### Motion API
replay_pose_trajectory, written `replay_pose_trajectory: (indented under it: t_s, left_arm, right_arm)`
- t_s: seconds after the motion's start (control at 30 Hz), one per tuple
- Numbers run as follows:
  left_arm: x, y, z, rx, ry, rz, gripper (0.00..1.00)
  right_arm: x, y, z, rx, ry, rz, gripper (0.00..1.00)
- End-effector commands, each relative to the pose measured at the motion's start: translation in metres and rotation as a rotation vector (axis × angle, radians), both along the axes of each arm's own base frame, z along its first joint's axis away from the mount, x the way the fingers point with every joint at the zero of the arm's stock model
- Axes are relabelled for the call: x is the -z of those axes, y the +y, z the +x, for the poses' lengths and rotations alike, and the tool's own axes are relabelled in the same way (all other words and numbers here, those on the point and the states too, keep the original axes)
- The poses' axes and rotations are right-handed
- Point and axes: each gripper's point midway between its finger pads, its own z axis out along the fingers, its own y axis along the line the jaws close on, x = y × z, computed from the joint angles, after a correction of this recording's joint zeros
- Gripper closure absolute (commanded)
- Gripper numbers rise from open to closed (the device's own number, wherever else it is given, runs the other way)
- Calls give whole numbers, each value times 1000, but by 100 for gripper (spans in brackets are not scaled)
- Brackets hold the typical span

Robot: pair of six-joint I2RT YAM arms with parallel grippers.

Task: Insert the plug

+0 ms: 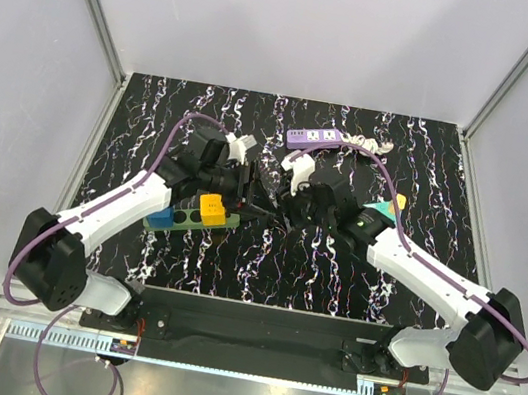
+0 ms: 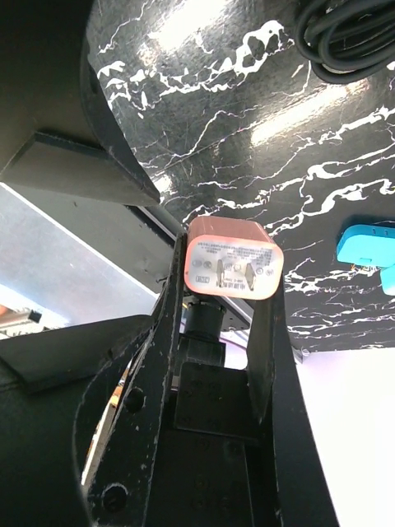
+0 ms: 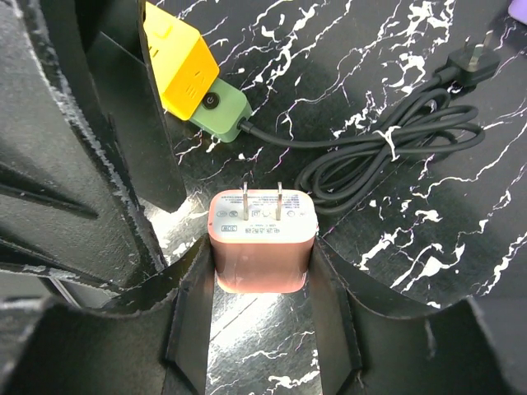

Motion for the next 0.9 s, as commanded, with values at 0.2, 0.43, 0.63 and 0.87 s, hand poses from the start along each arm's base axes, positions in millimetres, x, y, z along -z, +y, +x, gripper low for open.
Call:
replay_pose_trajectory:
  t_s: [0.2,0.43,0.63,0.87]
  left_arm:
    - [-48,8,31,-127,-156,-76,39]
    - [-54,16,34,-173,-170,-67,39]
    - [-41,13,26,-124,-147,-59,40]
    - [-14,6,12,-62,-107,-25,40]
  right_arm:
    - [-25,22,-18,-140,-13,68,100]
    - [-21,27,-21,-157,22,73,100]
    - [-27,33,-19,-157,13,104,100]
    - [-32,36,-16,-140,15,128,100]
